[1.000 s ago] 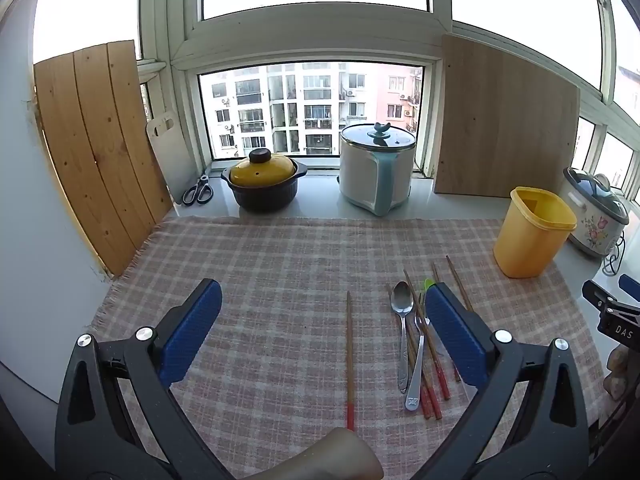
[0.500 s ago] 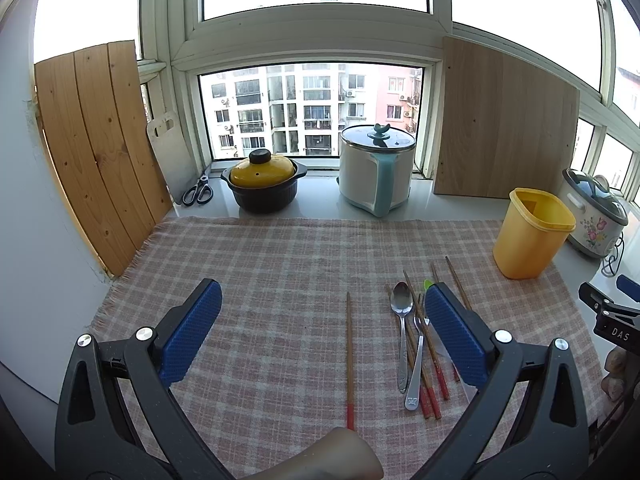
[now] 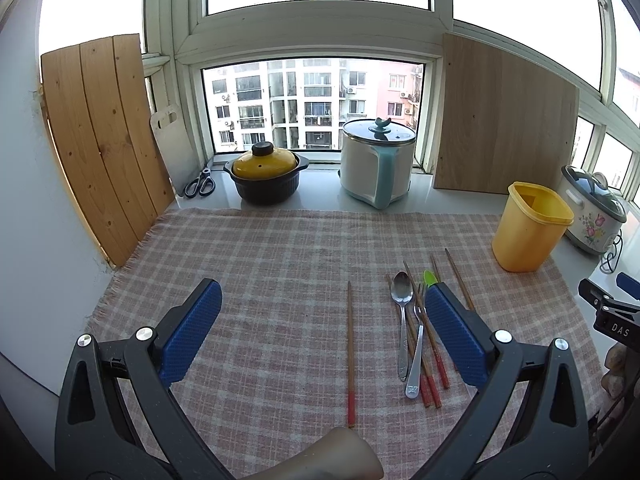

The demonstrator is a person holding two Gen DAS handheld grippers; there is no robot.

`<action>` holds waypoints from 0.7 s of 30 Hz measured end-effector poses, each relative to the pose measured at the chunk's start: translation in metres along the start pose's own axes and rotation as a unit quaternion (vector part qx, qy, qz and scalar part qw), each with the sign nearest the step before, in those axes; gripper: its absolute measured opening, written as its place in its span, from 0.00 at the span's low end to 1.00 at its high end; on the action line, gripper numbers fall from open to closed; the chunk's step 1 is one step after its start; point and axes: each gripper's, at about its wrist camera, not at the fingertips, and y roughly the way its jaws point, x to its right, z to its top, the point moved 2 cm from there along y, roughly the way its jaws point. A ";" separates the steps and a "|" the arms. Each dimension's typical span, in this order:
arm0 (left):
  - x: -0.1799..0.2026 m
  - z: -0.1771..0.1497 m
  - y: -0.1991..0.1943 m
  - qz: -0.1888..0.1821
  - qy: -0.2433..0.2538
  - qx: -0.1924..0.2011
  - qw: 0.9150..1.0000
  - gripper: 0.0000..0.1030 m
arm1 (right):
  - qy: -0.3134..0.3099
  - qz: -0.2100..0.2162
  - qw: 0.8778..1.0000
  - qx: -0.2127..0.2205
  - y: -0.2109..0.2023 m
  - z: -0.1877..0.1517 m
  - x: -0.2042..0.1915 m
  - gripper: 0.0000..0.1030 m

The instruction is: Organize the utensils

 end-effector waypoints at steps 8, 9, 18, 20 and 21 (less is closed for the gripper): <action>0.002 -0.002 -0.002 -0.002 -0.001 -0.004 1.000 1.00 | -0.004 -0.004 1.000 0.006 -0.005 0.001 -0.002 0.99; 0.003 -0.003 -0.003 -0.003 0.000 -0.004 1.000 1.00 | -0.005 -0.004 1.000 0.007 -0.005 0.001 -0.002 0.99; 0.006 -0.003 -0.002 -0.004 -0.002 -0.006 1.000 1.00 | -0.005 -0.006 1.000 0.007 -0.006 0.001 -0.002 0.99; 0.007 -0.003 -0.003 -0.003 -0.002 -0.006 1.000 1.00 | -0.006 -0.006 1.000 0.008 -0.006 0.001 -0.002 0.99; 0.006 -0.003 -0.002 -0.004 -0.002 -0.006 1.000 1.00 | -0.006 -0.005 1.000 0.008 -0.005 0.002 -0.002 0.99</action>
